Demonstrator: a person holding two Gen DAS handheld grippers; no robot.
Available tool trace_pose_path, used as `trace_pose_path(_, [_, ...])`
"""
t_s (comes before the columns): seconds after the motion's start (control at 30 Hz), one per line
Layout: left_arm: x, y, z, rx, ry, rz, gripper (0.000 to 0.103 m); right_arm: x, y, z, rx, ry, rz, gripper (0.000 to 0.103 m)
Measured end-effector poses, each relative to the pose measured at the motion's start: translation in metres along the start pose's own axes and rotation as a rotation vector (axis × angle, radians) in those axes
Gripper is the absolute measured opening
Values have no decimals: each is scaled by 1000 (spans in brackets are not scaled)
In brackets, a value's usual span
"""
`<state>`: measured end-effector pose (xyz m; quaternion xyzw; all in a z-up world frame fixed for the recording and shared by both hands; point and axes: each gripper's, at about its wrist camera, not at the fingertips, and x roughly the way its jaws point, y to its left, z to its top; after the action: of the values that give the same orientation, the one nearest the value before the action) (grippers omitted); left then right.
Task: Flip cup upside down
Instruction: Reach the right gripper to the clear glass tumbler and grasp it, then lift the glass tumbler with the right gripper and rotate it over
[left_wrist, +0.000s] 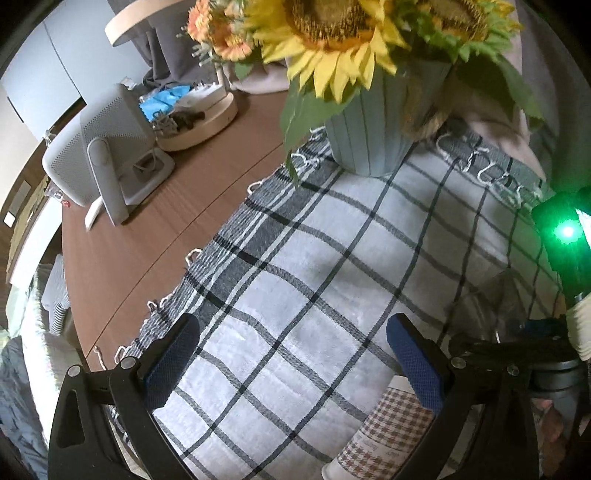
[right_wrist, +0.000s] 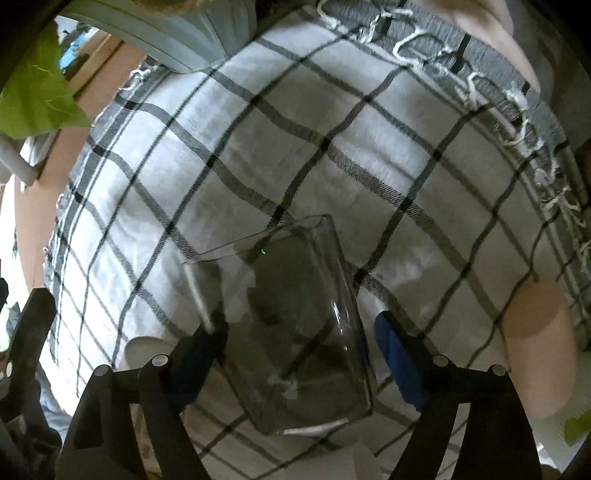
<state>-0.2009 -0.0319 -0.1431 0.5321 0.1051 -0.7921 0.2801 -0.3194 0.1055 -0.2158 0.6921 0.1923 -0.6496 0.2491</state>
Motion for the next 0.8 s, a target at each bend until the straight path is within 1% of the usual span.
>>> trace_pose_path(0.03, [1, 0, 0, 0, 0, 1, 103, 3, -1, 0, 4, 7, 1, 80])
trace_pose_path(0.1, [2, 0, -1, 8, -2, 7, 103, 8, -1, 0, 7, 16, 7, 74])
trace_pose_path(0.17, [2, 0, -1, 19, -2, 12, 103, 4, 0, 0, 2, -14, -11, 73])
trace_pose_path(0.27, [-3, 0, -1, 43, -19, 7, 103, 0, -5, -2, 35, -26, -2, 73])
trace_pose_path(0.37, [-12, 1, -2, 71, -51, -2, 103, -15, -8, -7, 44, -61, 8, 73])
trace_pose_path(0.47, [-25, 4, -4, 87, -83, -39, 103, -41, -10, -16, 62, -112, -4, 73])
trace_pose_path(0.57, [-44, 10, -8, 113, -128, -74, 103, -72, -8, -33, 86, -171, -15, 73])
trace_pose_path(0.63, [-56, 15, -13, 131, -160, -102, 103, -94, -8, -51, 126, -208, -11, 73])
trace_pose_path(0.67, [-63, 18, -16, 137, -175, -117, 103, -98, -2, -60, 148, -223, -10, 73])
trace_pose_path(0.7, [-70, 22, -20, 144, -196, -137, 103, -107, 0, -77, 180, -252, -1, 73])
trace_pose_path(0.73, [-76, 24, -23, 153, -209, -151, 103, -104, 7, -86, 203, -270, 2, 73])
trace_pose_path(0.8, [-87, 30, -31, 184, -234, -179, 103, -115, 12, -115, 259, -309, 19, 73])
